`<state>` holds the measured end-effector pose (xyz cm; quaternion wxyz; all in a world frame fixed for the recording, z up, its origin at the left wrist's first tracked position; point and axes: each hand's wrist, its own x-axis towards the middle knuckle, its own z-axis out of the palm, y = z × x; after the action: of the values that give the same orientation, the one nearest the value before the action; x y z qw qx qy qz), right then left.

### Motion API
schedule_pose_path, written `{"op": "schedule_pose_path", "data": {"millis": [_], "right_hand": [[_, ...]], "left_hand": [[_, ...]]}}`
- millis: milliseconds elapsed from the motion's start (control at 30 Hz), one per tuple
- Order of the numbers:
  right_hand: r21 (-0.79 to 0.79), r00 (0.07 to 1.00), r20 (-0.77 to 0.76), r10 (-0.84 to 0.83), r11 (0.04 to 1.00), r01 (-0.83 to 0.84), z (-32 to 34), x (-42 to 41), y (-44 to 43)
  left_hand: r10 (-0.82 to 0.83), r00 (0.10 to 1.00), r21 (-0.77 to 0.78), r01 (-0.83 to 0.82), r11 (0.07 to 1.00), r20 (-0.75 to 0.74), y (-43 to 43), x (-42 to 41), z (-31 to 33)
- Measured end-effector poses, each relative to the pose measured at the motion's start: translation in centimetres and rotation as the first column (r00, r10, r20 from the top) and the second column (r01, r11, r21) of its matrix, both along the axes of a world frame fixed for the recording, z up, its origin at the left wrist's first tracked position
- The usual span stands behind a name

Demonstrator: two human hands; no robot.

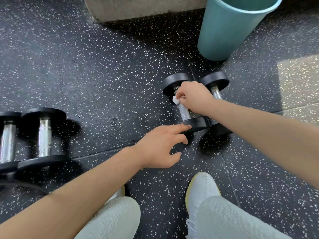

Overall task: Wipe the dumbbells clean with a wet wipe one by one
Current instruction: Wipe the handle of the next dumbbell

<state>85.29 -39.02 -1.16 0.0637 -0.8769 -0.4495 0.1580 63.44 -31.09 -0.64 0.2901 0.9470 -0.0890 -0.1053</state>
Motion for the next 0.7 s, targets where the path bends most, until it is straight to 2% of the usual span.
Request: {"op": "schedule_pose_path", "data": {"millis": [67,167,300,367,433,533,700], "right_hand": [[0.026,0.997,0.048,-0.055,0.998,0.054,-0.2,0.5,0.2],[0.012,0.997,0.037,-0.064,0.998,0.063,-0.5,0.1,-0.3],[-0.2,0.989,-0.127,0.079,0.974,-0.104,0.8,-0.6,-1.6],[-0.252,0.972,-0.194,0.13,0.951,-0.177,1.1,-0.7,-2.0],[-0.202,0.975,-0.172,0.141,0.964,-0.175,1.1,-0.5,-1.9],[-0.053,0.995,-0.057,0.08,0.995,-0.083,0.7,0.2,-1.2],[0.032,0.995,0.097,0.003,0.999,-0.006,-0.4,0.2,-0.3]], "left_hand": [[-0.005,1.0,-0.002,0.005,1.0,-0.004,-0.2,0.3,0.2],[-0.007,1.0,-0.018,0.007,1.0,0.001,-0.2,0.4,0.1],[-0.007,1.0,0.014,0.007,1.0,-0.004,0.0,0.4,0.1],[-0.006,1.0,0.021,0.006,1.0,-0.006,0.0,0.4,0.1],[-0.005,1.0,0.015,0.005,1.0,0.0,-0.1,0.3,0.2],[-0.002,1.0,0.009,0.002,1.0,-0.007,-0.2,0.3,0.3],[0.013,0.998,0.048,-0.011,0.999,-0.056,-0.5,0.1,0.7]]}}
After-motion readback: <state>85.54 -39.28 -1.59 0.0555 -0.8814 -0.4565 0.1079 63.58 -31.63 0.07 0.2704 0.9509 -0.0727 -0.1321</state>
